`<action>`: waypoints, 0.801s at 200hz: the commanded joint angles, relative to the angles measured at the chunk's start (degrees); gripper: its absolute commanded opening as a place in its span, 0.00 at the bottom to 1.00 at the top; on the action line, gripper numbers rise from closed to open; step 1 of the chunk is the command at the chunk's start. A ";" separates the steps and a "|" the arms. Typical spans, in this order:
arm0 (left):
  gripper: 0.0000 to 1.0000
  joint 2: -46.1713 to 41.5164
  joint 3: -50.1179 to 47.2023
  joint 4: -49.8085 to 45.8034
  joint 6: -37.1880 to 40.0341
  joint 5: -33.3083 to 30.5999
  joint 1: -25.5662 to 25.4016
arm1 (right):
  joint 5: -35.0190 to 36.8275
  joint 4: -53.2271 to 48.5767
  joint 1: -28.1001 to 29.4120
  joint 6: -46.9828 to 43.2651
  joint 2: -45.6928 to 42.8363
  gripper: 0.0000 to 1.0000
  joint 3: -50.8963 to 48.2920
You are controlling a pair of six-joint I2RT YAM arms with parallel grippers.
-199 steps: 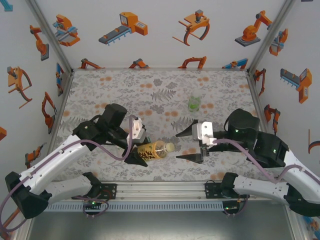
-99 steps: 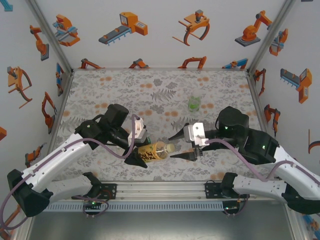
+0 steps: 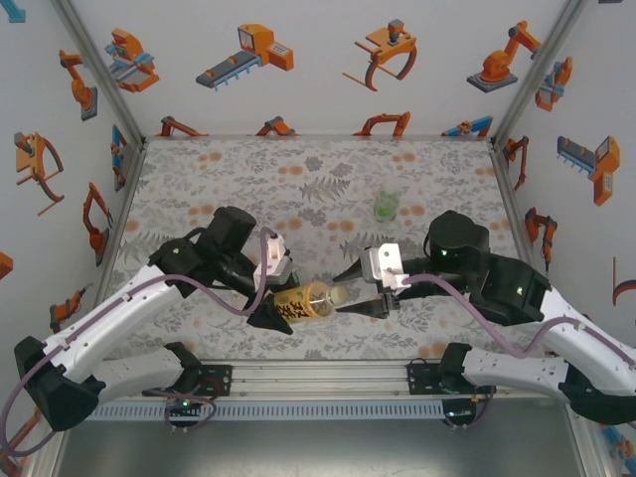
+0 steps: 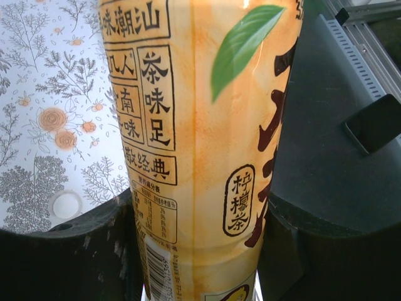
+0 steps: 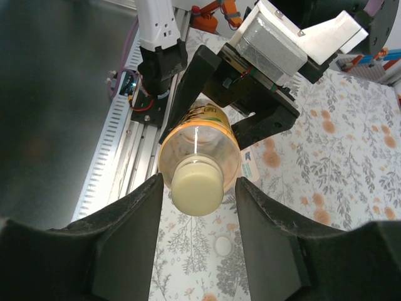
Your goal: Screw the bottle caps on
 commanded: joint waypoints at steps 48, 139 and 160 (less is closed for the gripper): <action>0.00 -0.54 1.57 -0.86 1.96 2.36 0.09 | -1.26 -0.16 0.28 -0.39 -0.33 0.38 1.00; 0.00 0.73 2.22 -3.96 3.38 0.78 0.11 | 1.07 -6.82 0.27 -2.39 -0.74 0.00 4.66; 0.00 1.02 2.34 -4.23 3.45 0.78 0.08 | 1.35 -8.43 0.27 -3.02 -0.60 0.00 5.70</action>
